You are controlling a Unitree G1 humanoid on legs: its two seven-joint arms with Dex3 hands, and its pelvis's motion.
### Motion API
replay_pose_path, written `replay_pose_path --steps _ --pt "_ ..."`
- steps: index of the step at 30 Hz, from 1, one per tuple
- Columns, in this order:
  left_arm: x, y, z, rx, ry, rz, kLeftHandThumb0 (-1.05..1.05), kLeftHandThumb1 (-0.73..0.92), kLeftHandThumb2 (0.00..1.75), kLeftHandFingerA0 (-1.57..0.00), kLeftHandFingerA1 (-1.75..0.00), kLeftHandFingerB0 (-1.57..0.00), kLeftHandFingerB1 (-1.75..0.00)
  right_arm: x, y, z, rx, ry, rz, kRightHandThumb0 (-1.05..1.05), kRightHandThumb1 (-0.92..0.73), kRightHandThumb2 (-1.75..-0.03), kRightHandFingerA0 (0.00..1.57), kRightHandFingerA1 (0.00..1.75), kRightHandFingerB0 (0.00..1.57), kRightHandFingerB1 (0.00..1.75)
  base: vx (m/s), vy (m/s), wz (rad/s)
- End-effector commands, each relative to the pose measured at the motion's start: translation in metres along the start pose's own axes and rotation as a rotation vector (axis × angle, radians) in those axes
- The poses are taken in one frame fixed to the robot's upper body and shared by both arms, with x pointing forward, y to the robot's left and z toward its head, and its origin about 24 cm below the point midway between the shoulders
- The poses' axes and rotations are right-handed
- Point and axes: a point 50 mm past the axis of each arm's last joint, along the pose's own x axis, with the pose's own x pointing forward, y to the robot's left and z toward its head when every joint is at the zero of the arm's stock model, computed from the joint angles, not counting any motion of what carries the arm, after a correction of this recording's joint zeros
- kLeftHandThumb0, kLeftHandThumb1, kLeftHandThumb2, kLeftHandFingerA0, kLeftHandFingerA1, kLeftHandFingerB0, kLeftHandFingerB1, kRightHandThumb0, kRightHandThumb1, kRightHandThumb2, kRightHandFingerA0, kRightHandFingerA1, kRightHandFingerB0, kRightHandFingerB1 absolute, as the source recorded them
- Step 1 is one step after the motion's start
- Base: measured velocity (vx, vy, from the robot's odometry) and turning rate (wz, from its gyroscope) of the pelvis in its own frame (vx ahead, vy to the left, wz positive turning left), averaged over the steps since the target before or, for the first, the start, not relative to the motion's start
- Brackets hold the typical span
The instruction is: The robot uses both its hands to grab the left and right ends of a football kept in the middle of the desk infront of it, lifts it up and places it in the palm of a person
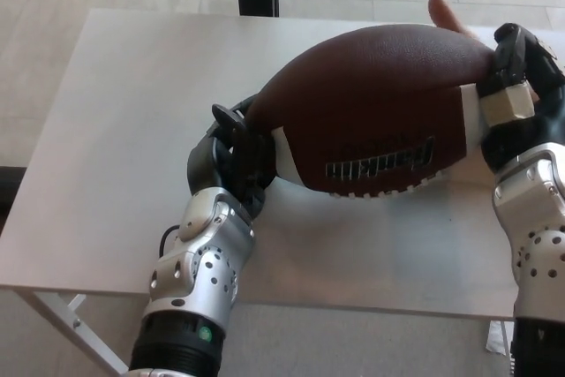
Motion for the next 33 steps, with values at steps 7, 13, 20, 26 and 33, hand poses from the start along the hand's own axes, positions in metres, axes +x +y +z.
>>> replay_pose_path --steps 7,13,20,26,33 --pt "-0.021 -0.106 -0.019 -0.196 0.151 -0.416 -0.82 0.79 1.37 -1.46 -1.63 -1.23 -1.52 -0.021 0.072 -0.032 0.178 0.224 0.188 -0.33 -0.79 -0.81 1.06 1.68 0.74 1.43 0.00 0.000 0.00" --pt "-0.023 -0.111 -0.024 -0.198 0.165 -0.423 -0.82 0.79 1.37 -1.46 -1.63 -1.23 -1.52 -0.022 0.067 -0.028 0.177 0.214 0.179 -0.33 -0.79 -0.81 1.06 1.68 0.74 1.43 0.00 0.000 0.00" --pt "-0.023 -0.117 -0.024 -0.196 0.169 -0.435 -0.82 0.79 1.37 -1.46 -1.63 -1.23 -1.52 -0.021 0.065 -0.022 0.181 0.200 0.178 -0.33 -0.79 -0.81 1.06 1.68 0.74 1.43 0.00 0.000 0.00" --pt "-0.023 -0.117 -0.026 -0.198 0.173 -0.433 -0.82 0.79 1.37 -1.46 -1.63 -1.23 -1.52 -0.020 0.064 -0.022 0.181 0.202 0.175 -0.33 -0.79 -0.81 1.06 1.68 0.74 1.43 0.00 0.000 0.00" --pt "-0.025 -0.119 -0.026 -0.199 0.175 -0.440 -0.82 0.79 1.37 -1.46 -1.63 -1.23 -1.52 -0.022 0.064 -0.020 0.180 0.195 0.174 -0.33 -0.79 -0.81 1.06 1.68 0.74 1.43 0.00 0.000 0.00"
